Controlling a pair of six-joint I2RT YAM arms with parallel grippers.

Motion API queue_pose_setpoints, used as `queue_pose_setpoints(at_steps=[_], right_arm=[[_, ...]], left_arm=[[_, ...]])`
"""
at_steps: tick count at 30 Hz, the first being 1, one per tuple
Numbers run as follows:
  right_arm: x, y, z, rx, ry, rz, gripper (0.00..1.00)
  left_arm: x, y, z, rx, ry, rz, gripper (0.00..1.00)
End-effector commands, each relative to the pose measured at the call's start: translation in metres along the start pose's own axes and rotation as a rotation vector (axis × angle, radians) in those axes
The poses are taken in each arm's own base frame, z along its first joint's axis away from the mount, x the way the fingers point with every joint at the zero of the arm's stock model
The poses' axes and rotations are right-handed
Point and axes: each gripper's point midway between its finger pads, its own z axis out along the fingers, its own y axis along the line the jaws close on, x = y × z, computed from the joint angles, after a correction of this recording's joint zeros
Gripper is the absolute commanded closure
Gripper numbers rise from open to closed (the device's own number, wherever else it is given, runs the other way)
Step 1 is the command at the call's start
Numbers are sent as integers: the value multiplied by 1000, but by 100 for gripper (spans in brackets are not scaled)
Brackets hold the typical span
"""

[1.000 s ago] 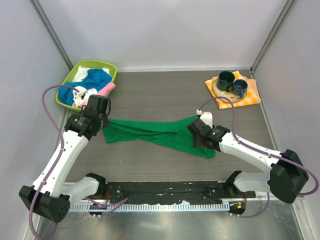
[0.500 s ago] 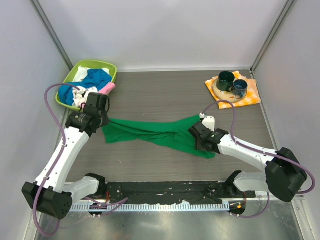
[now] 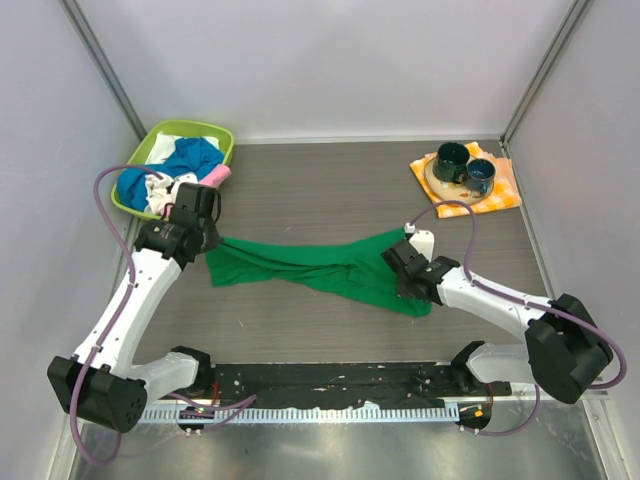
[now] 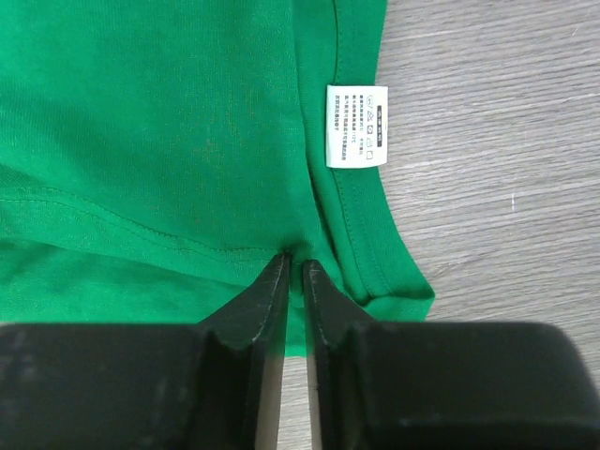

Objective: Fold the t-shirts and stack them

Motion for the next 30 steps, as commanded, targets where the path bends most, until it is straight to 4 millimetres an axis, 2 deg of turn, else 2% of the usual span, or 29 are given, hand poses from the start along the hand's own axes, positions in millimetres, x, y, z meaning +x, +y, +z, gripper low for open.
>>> queue_pose_setpoints(at_steps=[1, 2, 3, 6, 9, 10, 12, 13, 15, 16, 17, 18, 19, 21, 22, 23, 24, 25, 26, 27, 28, 29, 30], right_arm=[[-11, 8, 2, -18, -28, 21, 87], [-12, 8, 2, -18, -30, 22, 96], [-12, 9, 2, -19, -31, 23, 99], [-22, 10, -1, -18, -55, 19, 99], [-51, 19, -17, -44, -119, 18, 99], [-76, 28, -32, -75, -172, 34, 99], [-108, 29, -59, -95, -255, 46, 99], [-139, 36, -84, -133, -326, 52, 99], [-166, 40, -117, -187, -397, 53, 99], [-193, 46, -147, -241, -465, 51, 99], [-205, 48, -164, -276, -498, 53, 99], [-216, 49, -182, -310, -531, 59, 99], [-235, 51, -214, -371, -587, 48, 99], [-250, 49, -246, -421, -644, 50, 99], [-262, 51, -277, -493, -693, 50, 99], [-267, 49, -292, -515, -728, 24, 99], [-272, 47, -307, -542, -754, 20, 99], [-280, 42, -339, -600, -808, 24, 99], [-280, 43, -357, -654, -834, -7, 99], [-281, 42, -372, -690, -859, -15, 99], [-284, 34, -403, -743, -908, -21, 99], [-279, 38, -423, -823, -923, -60, 99], [-277, 33, -441, -862, -949, -75, 99]], left_arm=[[-17, -5, -4, 28, -50, -14, 100], [-17, -5, -4, 28, -50, -14, 100], [-17, -5, -4, 25, -50, -13, 100], [-18, -4, -4, 25, -54, -12, 100], [-24, -6, -9, 35, -67, -10, 100], [-27, -7, -14, 52, -77, -15, 100], [-42, -10, -26, 77, -120, -21, 100], [-47, -11, -32, 91, -137, -23, 100], [-66, -13, -52, 123, -193, -40, 100], [-71, -16, -59, 148, -205, -43, 100], [-85, -18, -76, 188, -253, -64, 100], [-91, -20, -86, 211, -274, -72, 100], [-99, -21, -97, 241, -303, -87, 100], [-117, -25, -131, 328, -377, -114, 100], [-124, -26, -144, 356, -407, -119, 100], [-136, -29, -168, 413, -452, -124, 100], [-142, -28, -183, 445, -483, -124, 100], [-147, -28, -196, 470, -505, -127, 100], [-157, -25, -222, 509, -559, -127, 100], [-159, -28, -238, 563, -577, -115, 100], [-161, -26, -257, 601, -611, -118, 100], [-166, -23, -284, 655, -664, -116, 100], [-166, -24, -303, 715, -689, -107, 100]])
